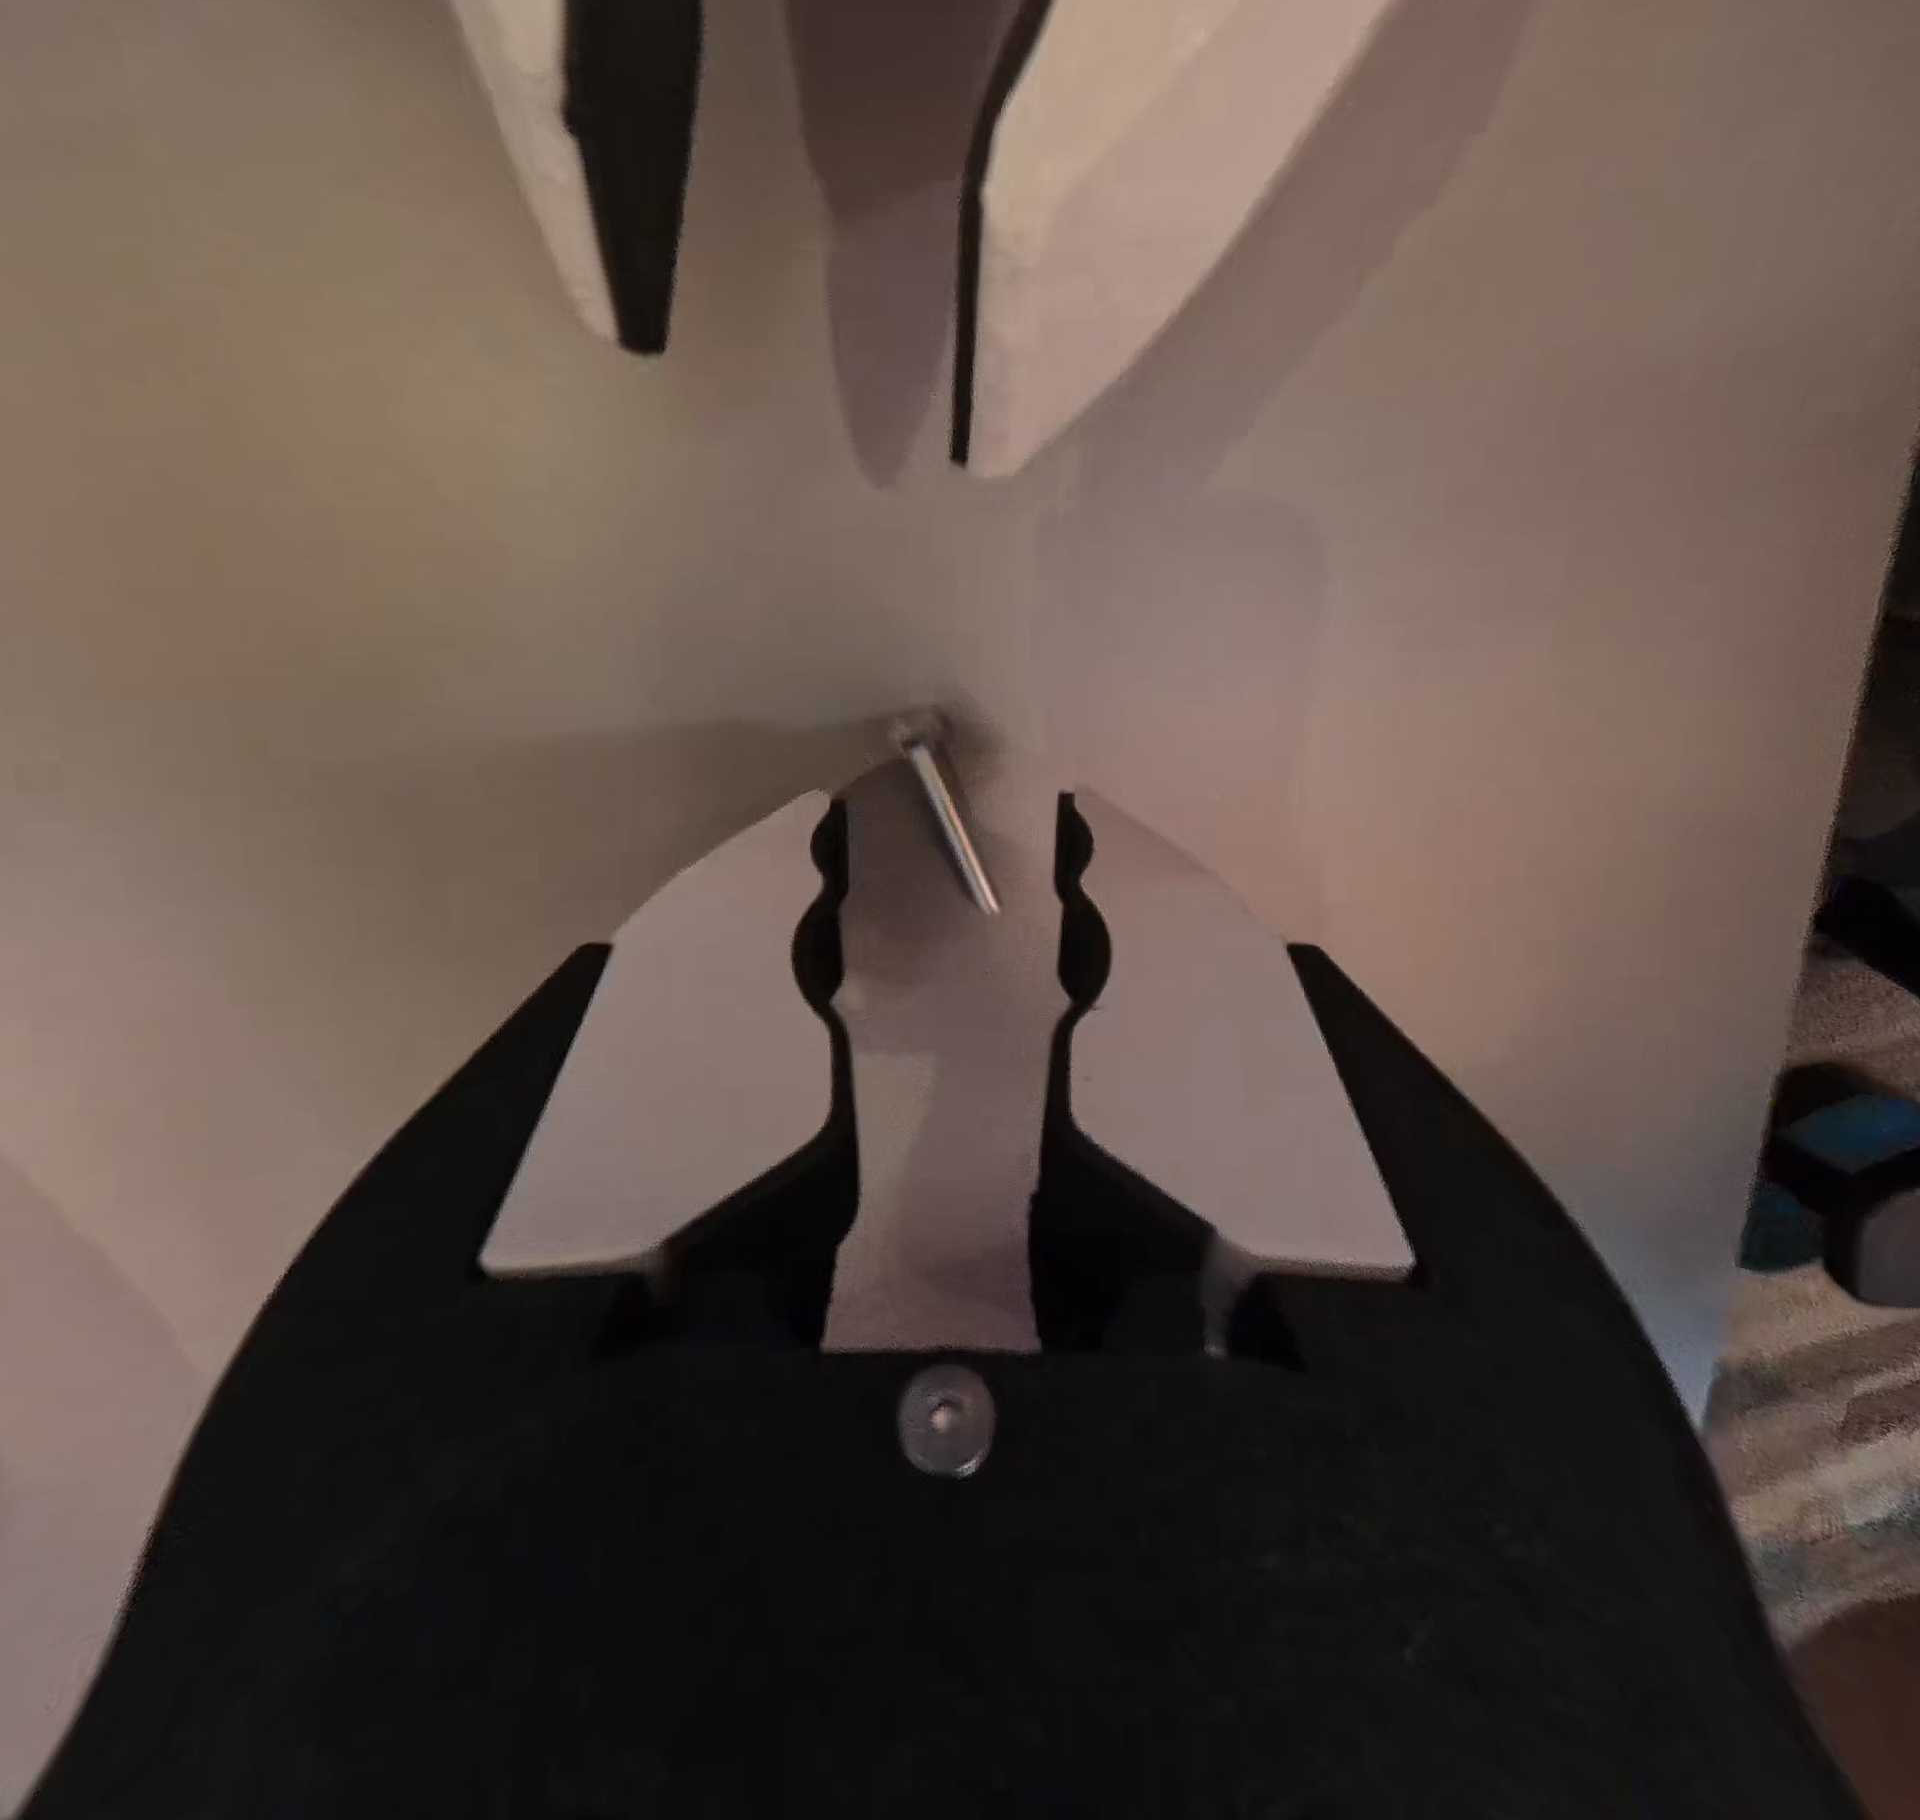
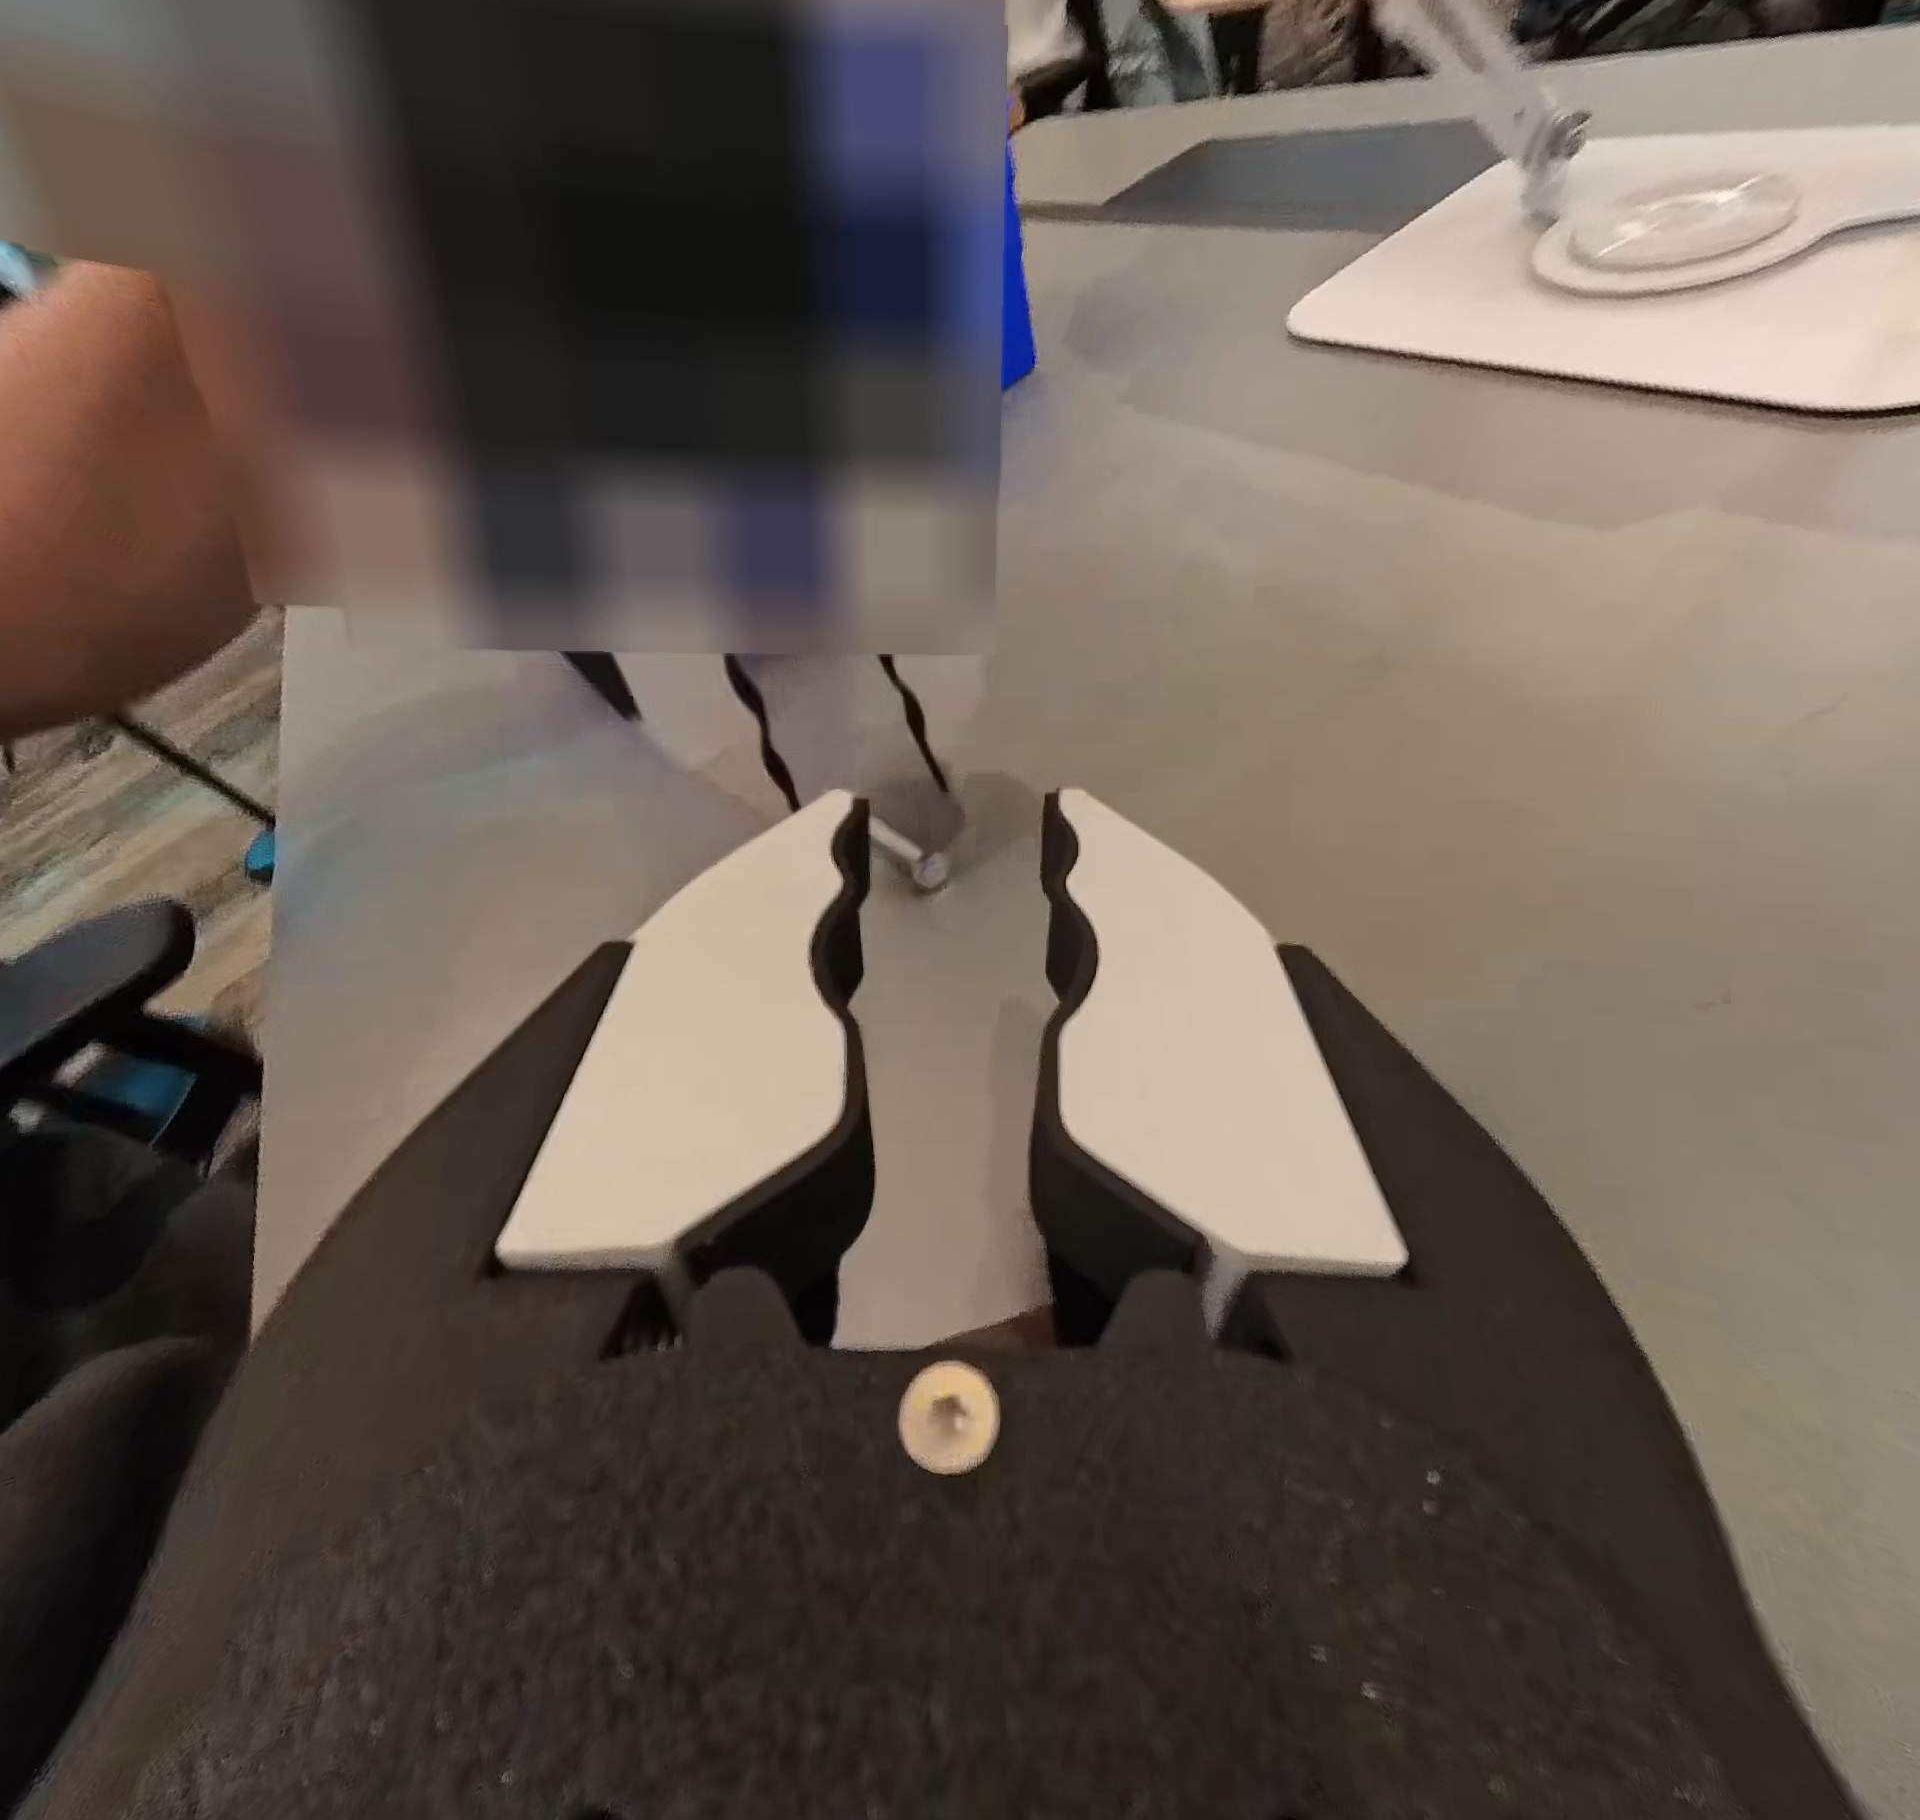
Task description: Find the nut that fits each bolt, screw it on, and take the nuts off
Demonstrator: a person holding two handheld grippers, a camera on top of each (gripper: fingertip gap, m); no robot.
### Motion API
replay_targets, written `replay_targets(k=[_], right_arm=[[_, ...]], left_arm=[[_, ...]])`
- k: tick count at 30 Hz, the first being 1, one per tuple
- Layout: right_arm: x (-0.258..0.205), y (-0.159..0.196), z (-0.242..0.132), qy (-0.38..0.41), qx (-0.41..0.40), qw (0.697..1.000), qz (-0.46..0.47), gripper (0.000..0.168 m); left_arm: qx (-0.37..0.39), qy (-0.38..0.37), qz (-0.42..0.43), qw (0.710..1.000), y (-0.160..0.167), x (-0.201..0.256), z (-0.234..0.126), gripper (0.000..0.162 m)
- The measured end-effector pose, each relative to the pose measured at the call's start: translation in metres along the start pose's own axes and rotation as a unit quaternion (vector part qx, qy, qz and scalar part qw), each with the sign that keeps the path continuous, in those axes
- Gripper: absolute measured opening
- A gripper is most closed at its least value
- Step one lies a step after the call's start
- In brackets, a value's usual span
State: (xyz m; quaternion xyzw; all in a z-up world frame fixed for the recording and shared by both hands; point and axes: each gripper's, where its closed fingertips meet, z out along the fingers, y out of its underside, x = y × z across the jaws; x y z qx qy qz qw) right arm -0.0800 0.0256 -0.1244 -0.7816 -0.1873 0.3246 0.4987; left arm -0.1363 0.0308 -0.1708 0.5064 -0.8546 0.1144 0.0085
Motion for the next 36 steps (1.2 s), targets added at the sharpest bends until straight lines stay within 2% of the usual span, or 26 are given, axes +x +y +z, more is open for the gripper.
replay_targets(k=[2, 4, 7, 9, 12, 15, 20, 25, 36], right_arm=[[-0.008, 0.008, 0.002, -0.011, -0.044, 0.998, -0.043, 0.038], [-0.018, 0.018, 0.005, -0.015, -0.101, 0.985, -0.136, 0.039], [-0.023, 0.03, 0.018, -0.006, -0.168, 0.947, -0.275, 0.038], [-0.02, 0.041, 0.032, -0.014, -0.213, 0.92, -0.328, 0.038], [-0.011, 0.053, 0.05, -0.03, -0.263, 0.897, -0.353, 0.037], [-0.008, 0.053, 0.054, -0.03, -0.307, 0.872, -0.38, 0.029], [-0.004, 0.053, 0.05, -0.046, -0.394, 0.816, -0.42, 0.026], [-0.003, 0.055, 0.057, -0.068, -0.438, 0.787, -0.43, 0.022], [-0.003, 0.06, 0.058, -0.092, -0.481, 0.773, -0.405, 0.011]], left_arm=[[0.026, -0.044, -0.017, 0.999, 0.007, 0.012, -0.023, 0.038], [0.073, -0.115, -0.048, 0.99, 0.015, 0.024, -0.046, 0.034], [0.199, -0.233, -0.135, 0.942, 0.023, 0.036, -0.072, 0.028], [0.304, -0.223, -0.205, 0.903, 0.02, 0.055, -0.071, 0.028], [0.375, -0.177, -0.271, 0.869, 0.025, 0.086, -0.051, 0.029], [0.382, -0.17, -0.293, 0.86, 0.039, 0.107, -0.034, 0.03], [0.362, -0.187, -0.28, 0.869, 0.048, 0.124, -0.028, 0.03], [0.337, -0.203, -0.255, 0.883, 0.047, 0.128, -0.024, 0.031], [0.334, -0.187, -0.238, 0.893, 0.04, 0.135, -0.019, 0.036]])
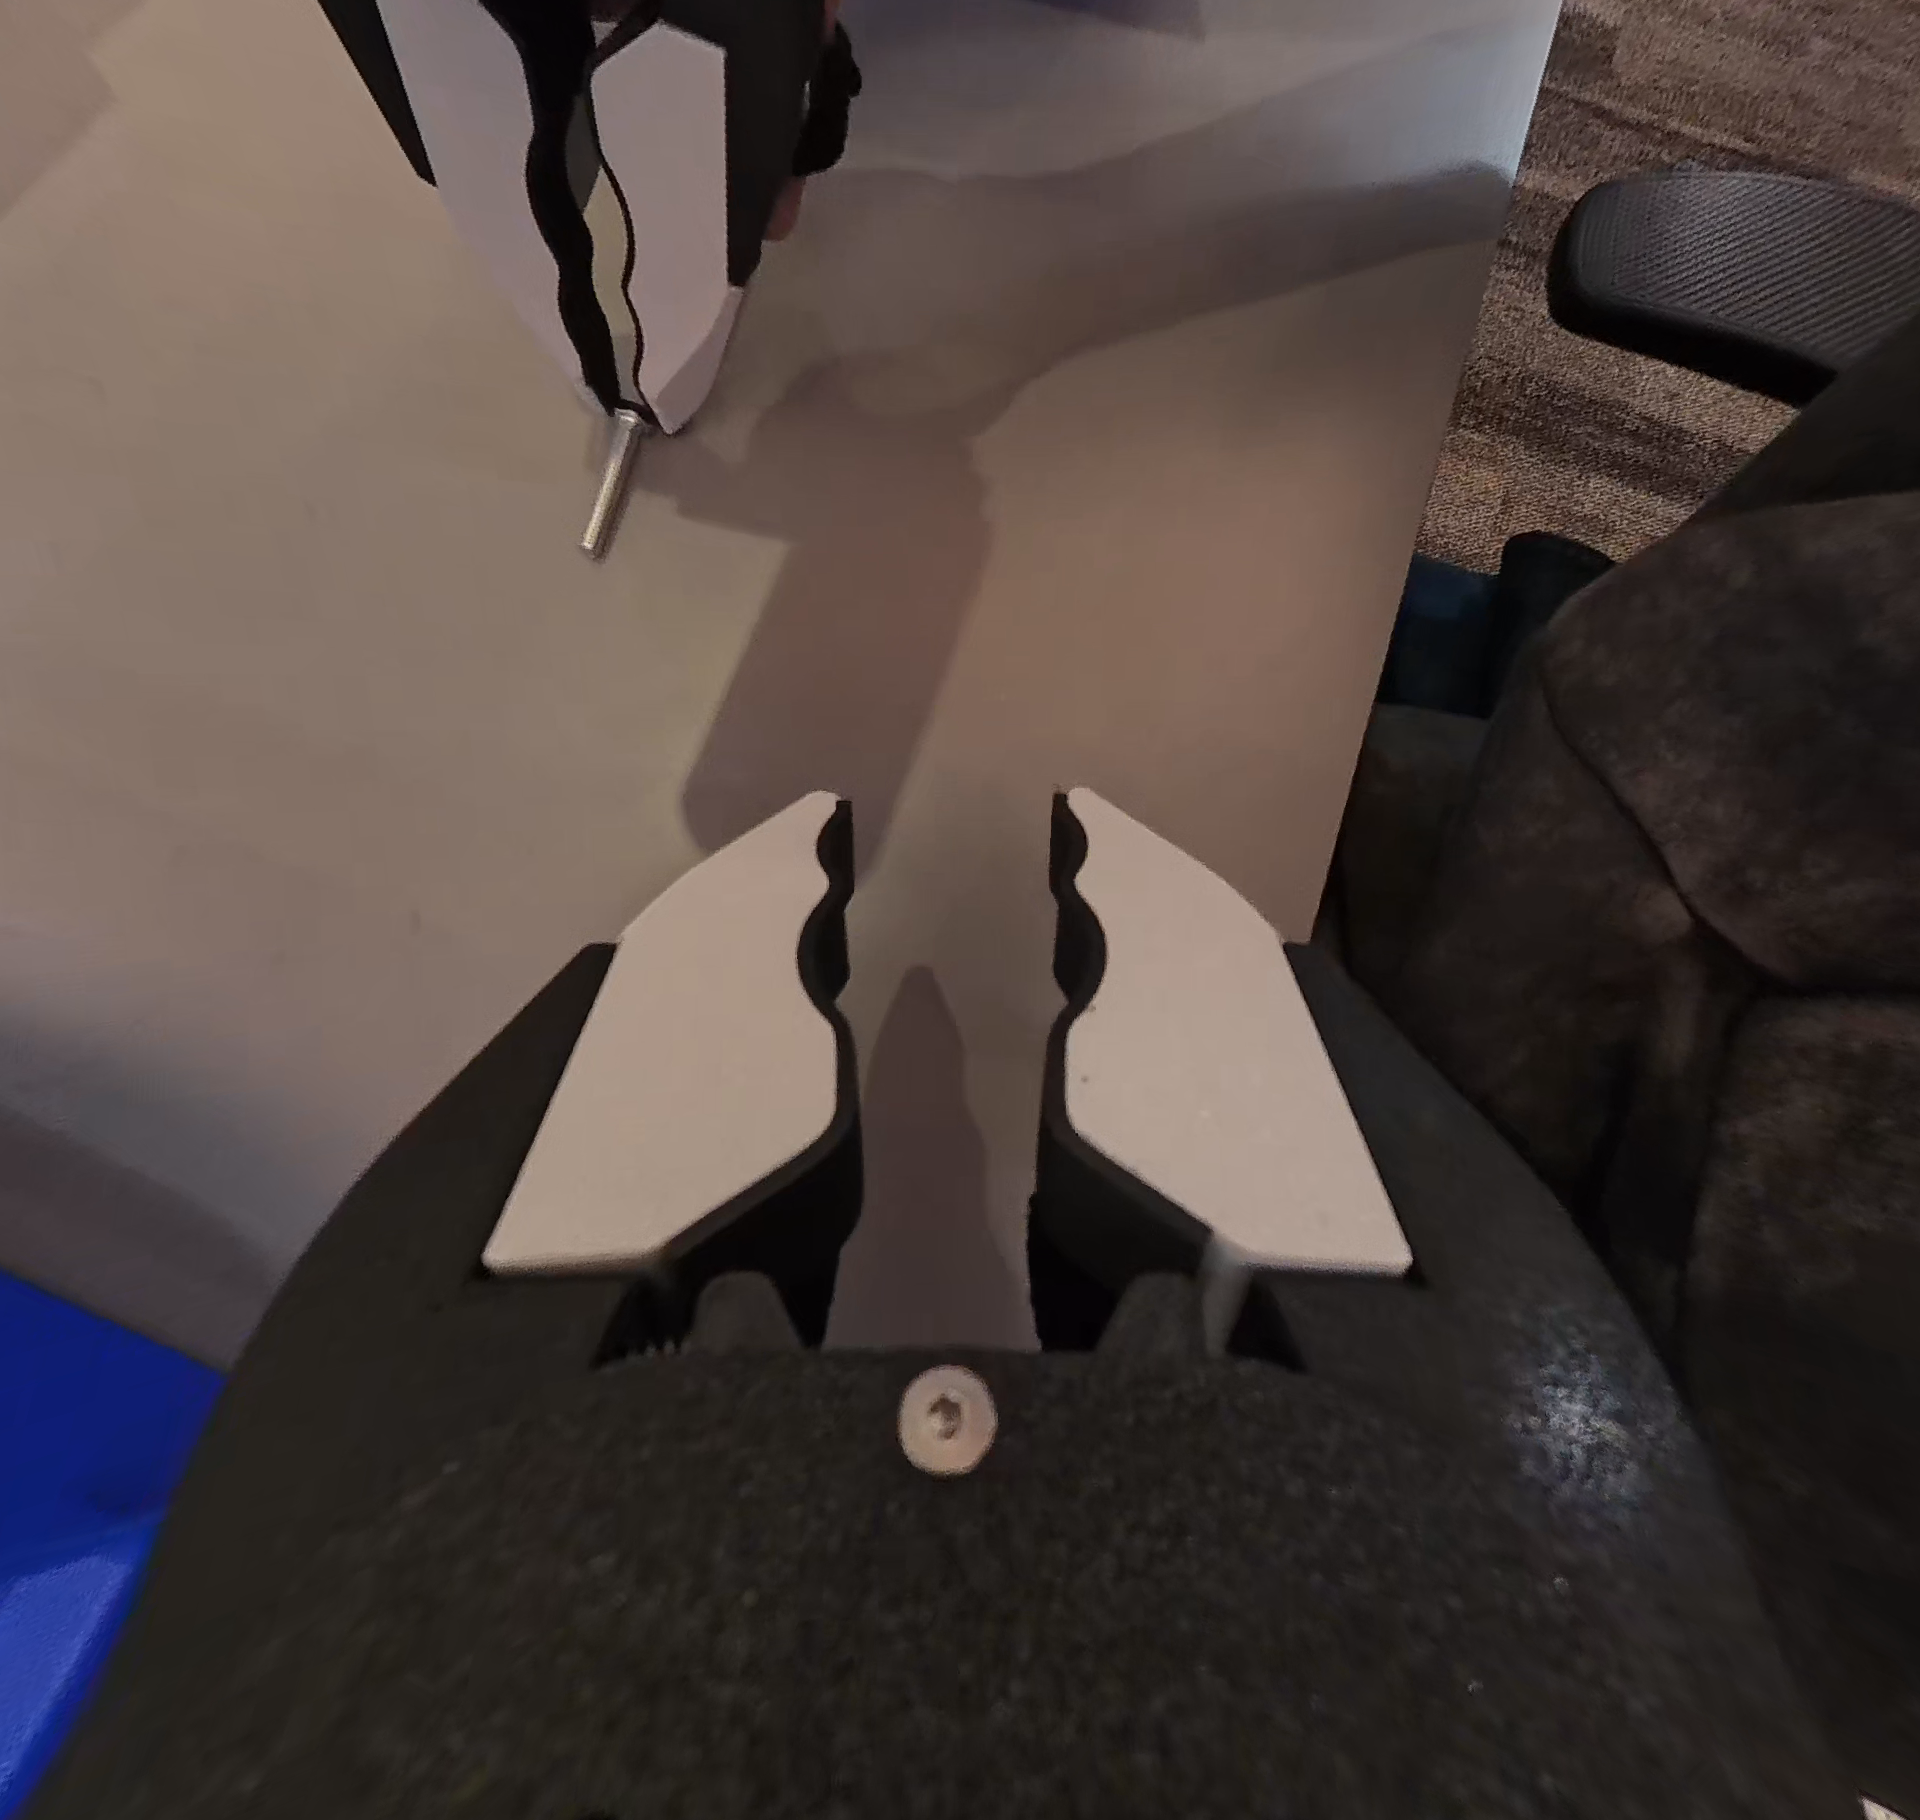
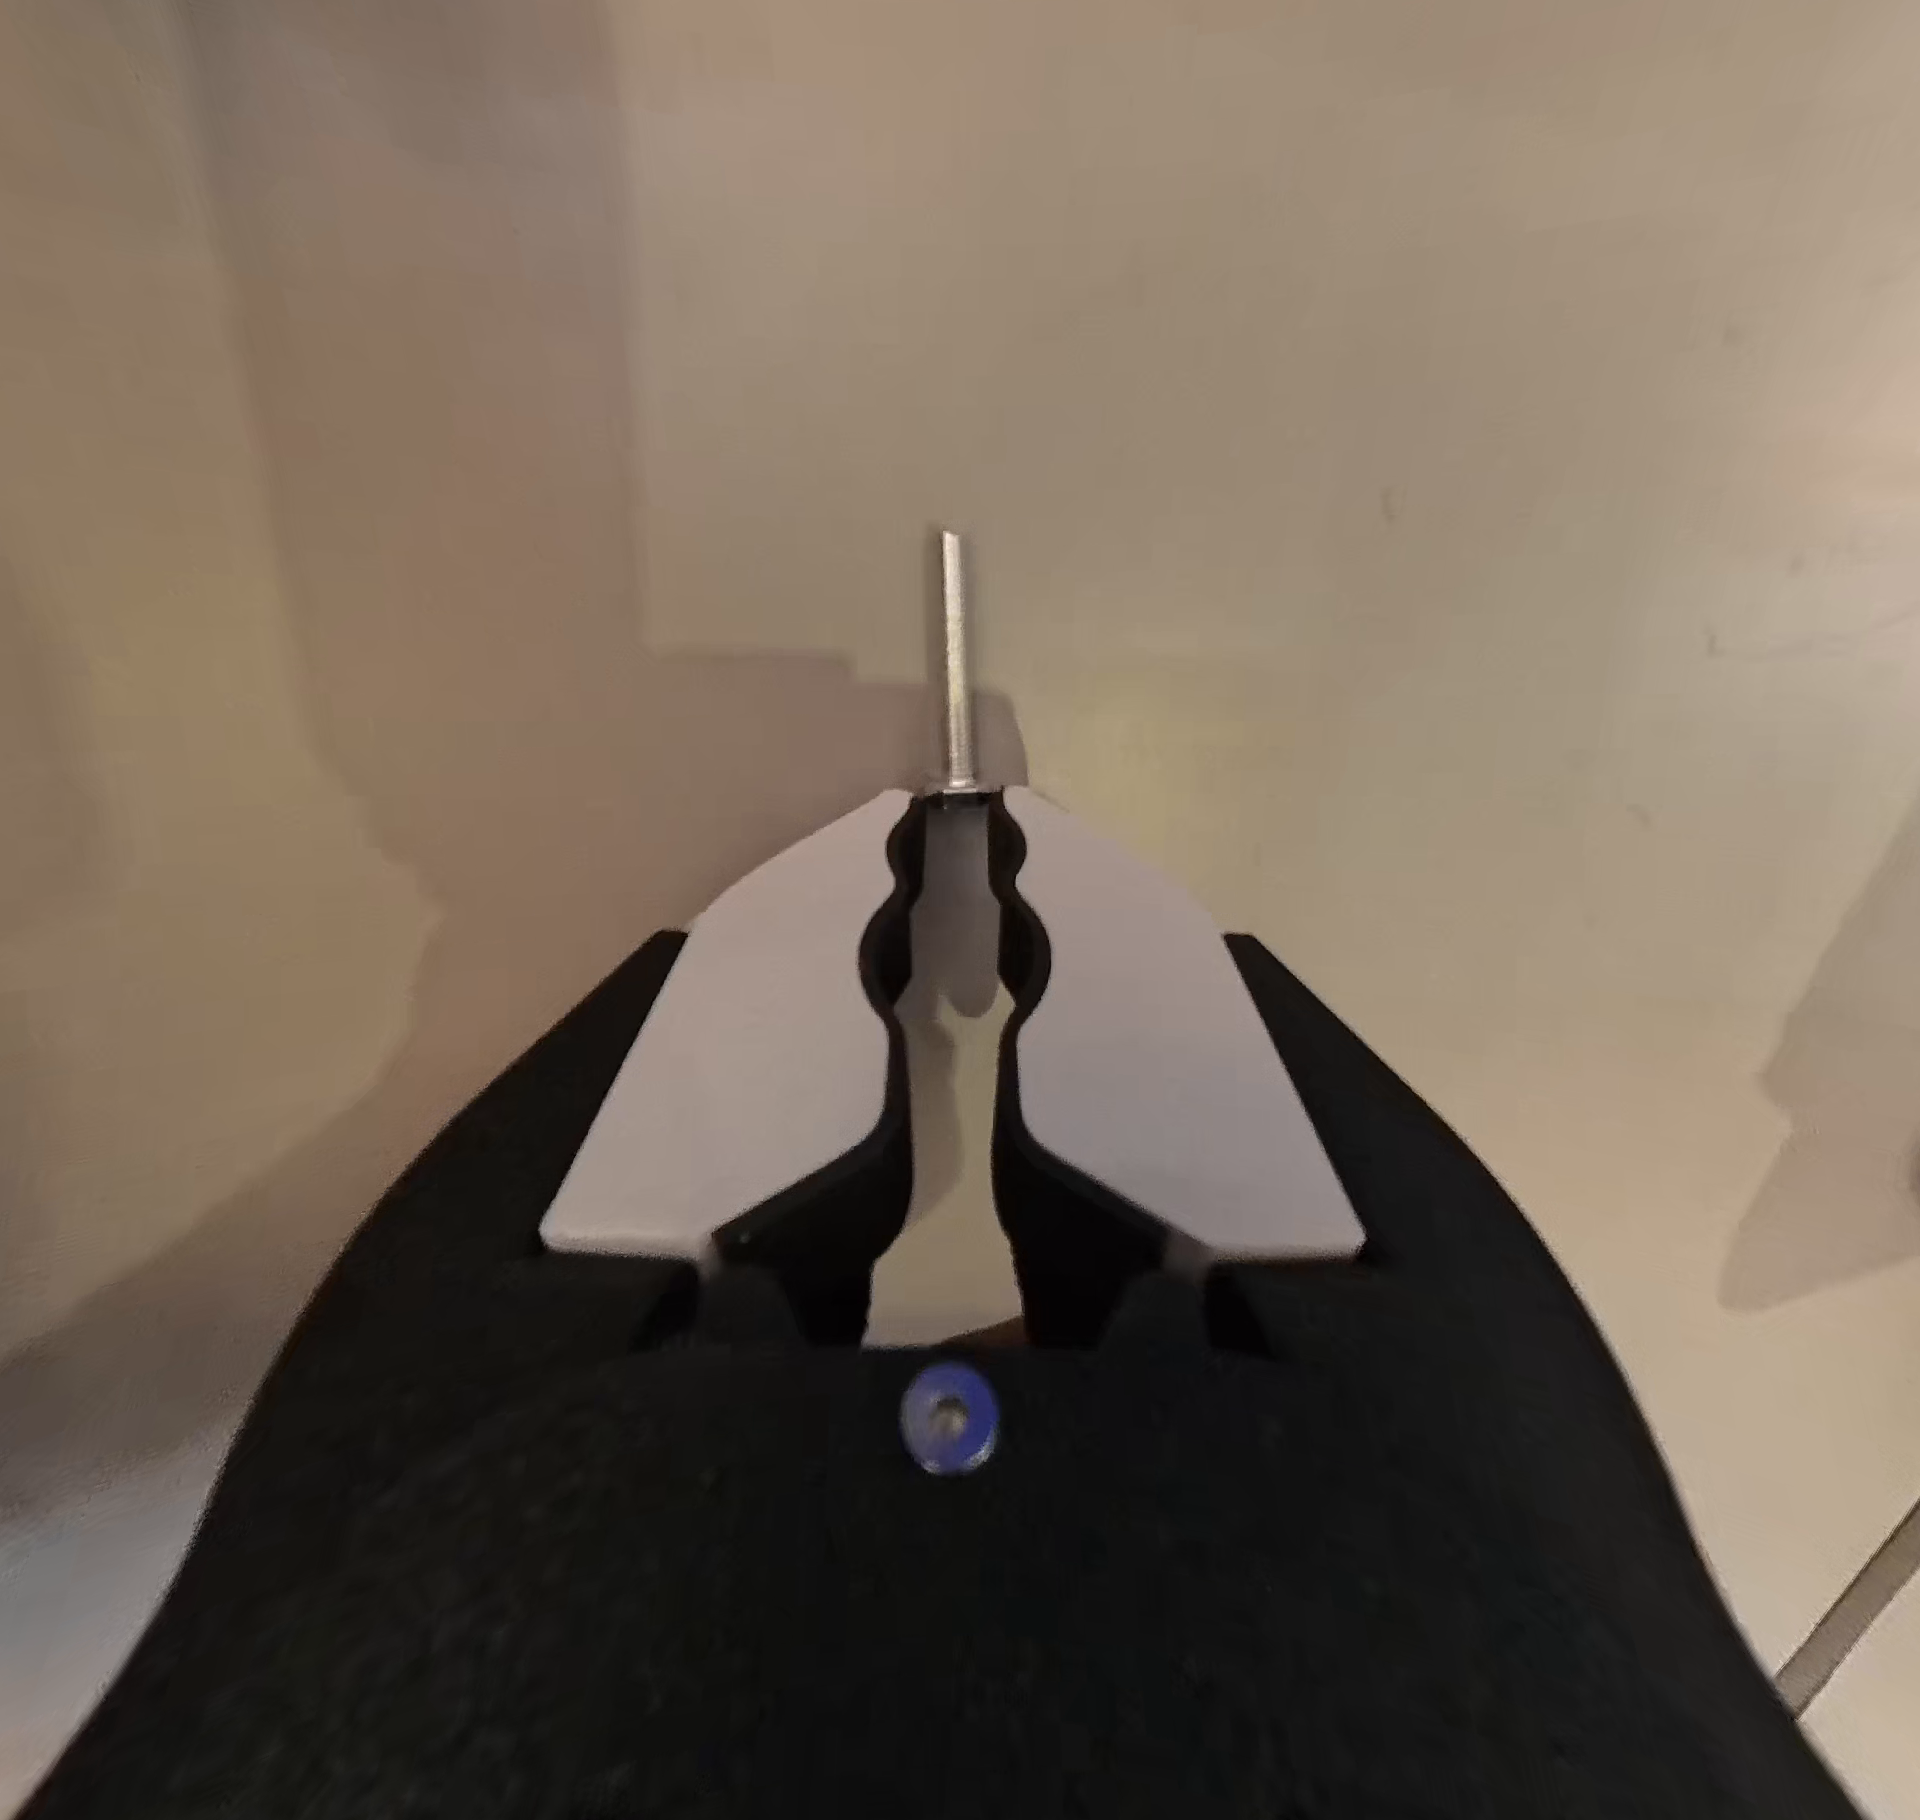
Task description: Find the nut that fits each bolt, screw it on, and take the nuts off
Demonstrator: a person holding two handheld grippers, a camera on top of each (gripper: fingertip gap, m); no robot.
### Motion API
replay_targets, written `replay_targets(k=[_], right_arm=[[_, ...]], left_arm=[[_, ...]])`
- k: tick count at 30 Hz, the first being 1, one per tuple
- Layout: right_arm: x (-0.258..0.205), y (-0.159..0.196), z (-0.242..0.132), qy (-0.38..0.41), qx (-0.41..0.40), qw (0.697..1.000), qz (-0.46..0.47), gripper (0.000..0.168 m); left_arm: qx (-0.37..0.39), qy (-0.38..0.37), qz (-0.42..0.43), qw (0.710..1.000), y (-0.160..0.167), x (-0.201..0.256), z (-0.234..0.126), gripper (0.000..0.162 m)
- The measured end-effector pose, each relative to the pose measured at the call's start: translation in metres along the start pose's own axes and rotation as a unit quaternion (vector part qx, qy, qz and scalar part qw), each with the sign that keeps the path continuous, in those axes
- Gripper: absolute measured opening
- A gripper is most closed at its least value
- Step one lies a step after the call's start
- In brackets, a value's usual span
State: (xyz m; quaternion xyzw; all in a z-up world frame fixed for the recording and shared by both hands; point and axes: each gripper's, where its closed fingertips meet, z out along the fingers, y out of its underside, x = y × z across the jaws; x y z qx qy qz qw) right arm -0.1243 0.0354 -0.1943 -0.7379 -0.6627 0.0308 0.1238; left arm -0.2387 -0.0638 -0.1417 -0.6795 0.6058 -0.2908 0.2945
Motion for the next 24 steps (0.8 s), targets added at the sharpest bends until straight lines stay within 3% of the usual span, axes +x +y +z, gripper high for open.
replay_targets(k=[5, 19, 22, 24], right_arm=[[0.007, 0.001, -0.001, 0.008, -0.017, 1.0, -0.014, 0.023], [-0.001, -0.001, 0.0, -0.039, -0.017, 0.994, -0.1, 0.011], [0.0, -0.004, -0.003, -0.027, 0.015, 0.996, -0.082, 0.01], [0.005, -0.013, -0.018, -0.003, 0.082, 0.996, -0.041, 0.01]], left_arm=[[-0.006, -0.004, 0.005, 1.0, 0.002, 0.0, 0.0, 0.038], [-0.032, 0.007, 0.015, 0.999, 0.01, 0.006, 0.008, 0.039], [-0.031, -0.001, 0.018, 0.999, 0.01, 0.004, 0.007, 0.039], [-0.021, -0.007, 0.01, 1.0, 0.007, 0.0, 0.004, 0.039]])
